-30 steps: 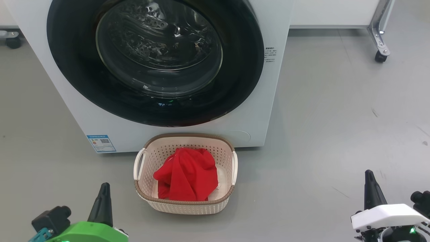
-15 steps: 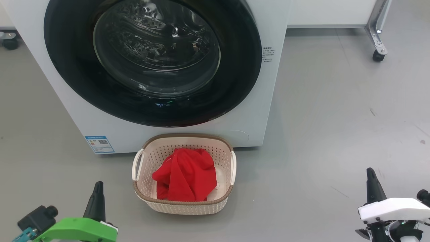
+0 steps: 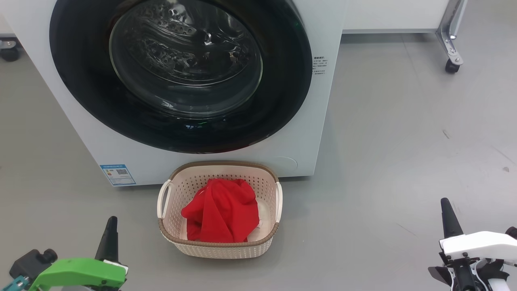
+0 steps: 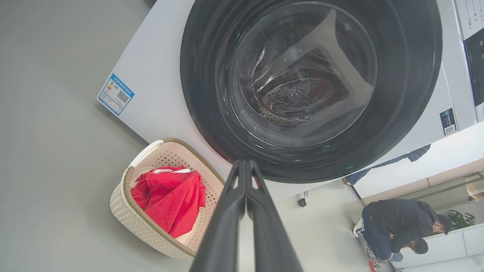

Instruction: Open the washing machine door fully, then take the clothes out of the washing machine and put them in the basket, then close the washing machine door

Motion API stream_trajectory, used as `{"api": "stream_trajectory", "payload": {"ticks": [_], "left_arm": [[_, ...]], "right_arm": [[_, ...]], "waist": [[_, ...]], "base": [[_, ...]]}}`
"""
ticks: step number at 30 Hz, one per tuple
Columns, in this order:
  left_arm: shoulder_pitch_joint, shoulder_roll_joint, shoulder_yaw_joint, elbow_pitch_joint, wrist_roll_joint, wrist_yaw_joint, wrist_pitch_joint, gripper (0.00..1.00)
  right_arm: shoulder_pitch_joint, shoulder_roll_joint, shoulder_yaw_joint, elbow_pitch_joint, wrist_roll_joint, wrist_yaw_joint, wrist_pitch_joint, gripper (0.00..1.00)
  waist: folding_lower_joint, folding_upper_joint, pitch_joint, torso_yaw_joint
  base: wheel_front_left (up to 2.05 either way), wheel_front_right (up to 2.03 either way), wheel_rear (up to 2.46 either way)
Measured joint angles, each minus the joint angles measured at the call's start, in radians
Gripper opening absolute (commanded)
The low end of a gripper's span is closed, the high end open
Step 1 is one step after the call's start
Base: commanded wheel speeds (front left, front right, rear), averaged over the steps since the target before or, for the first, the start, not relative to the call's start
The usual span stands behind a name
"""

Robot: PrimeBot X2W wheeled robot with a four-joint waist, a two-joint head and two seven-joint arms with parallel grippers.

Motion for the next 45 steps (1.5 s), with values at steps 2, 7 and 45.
{"api": "stream_trajectory", "payload": {"ticks": [2,7,45], "left_arm": [[-0.001,0.0,0.007,0.006,-0.021,-0.001,0.009,0.0],[-0.007,0.0,0.019,0.014,-0.078,-0.009,0.021,0.0],[-0.061,-0.004,0.096,0.071,-0.443,-0.06,0.095,0.0]], "right_arm": [[-0.005,0.001,-0.005,0.005,0.024,0.008,0.007,0.0],[-0.016,0.005,-0.015,0.016,0.076,0.016,0.02,0.0],[-0.094,0.021,-0.079,0.098,0.424,0.079,0.096,0.0]], "waist": [[0.0,0.0,0.0,-0.001],[0.0,0.0,0.0,-0.003],[0.0,0.0,-0.002,-0.017]], "base": [[0.0,0.0,0.0],[0.0,0.0,0.0],[0.0,0.0,0.0]]}}
